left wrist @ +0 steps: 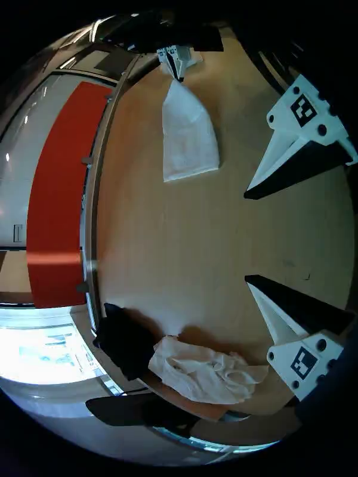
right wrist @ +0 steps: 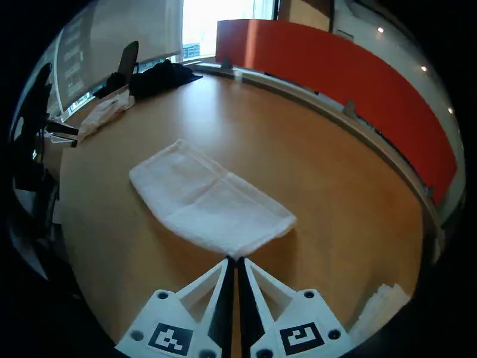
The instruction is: Fold towel
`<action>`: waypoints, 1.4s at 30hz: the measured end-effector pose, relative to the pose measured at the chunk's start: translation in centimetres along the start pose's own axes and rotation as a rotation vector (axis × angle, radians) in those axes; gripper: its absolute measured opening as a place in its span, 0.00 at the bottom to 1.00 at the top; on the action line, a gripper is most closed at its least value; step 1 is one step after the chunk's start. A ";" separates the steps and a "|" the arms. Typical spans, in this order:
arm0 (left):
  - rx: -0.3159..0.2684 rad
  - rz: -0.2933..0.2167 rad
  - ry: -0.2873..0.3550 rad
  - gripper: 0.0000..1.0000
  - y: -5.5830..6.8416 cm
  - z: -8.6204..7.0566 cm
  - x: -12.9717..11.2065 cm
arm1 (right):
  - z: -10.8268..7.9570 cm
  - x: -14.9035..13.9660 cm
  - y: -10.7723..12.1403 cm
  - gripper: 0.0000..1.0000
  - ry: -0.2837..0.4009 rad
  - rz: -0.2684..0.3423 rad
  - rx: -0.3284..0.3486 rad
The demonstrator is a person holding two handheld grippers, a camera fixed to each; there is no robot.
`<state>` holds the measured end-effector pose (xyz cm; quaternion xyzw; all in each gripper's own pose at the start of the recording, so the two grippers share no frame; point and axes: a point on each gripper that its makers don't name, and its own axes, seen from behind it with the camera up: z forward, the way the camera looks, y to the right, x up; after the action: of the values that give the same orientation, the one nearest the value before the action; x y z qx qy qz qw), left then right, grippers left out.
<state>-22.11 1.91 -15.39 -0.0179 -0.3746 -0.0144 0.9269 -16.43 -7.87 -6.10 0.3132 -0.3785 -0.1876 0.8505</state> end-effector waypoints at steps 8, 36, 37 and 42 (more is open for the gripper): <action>-0.005 -0.005 0.010 0.94 0.0 -0.3 0.1 | -1.7 1.4 1.0 0.04 0.024 -0.028 -0.025; 0.009 -0.050 0.033 0.94 -0.7 -2.2 -0.1 | 4.5 11.5 -11.7 0.04 0.093 -0.242 0.226; 0.011 -0.051 0.034 0.94 -0.7 -2.3 -0.1 | 4.9 11.5 -12.2 0.04 0.088 -0.245 0.235; 0.018 -0.058 0.038 0.94 -1.0 -2.6 -0.2 | 6.9 11.0 -14.2 0.04 0.058 -0.252 0.275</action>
<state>-20.47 0.84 -17.38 0.0018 -0.3576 -0.0383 0.9331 -15.80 -27.08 -6.34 0.4767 -0.3337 -0.2298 0.7801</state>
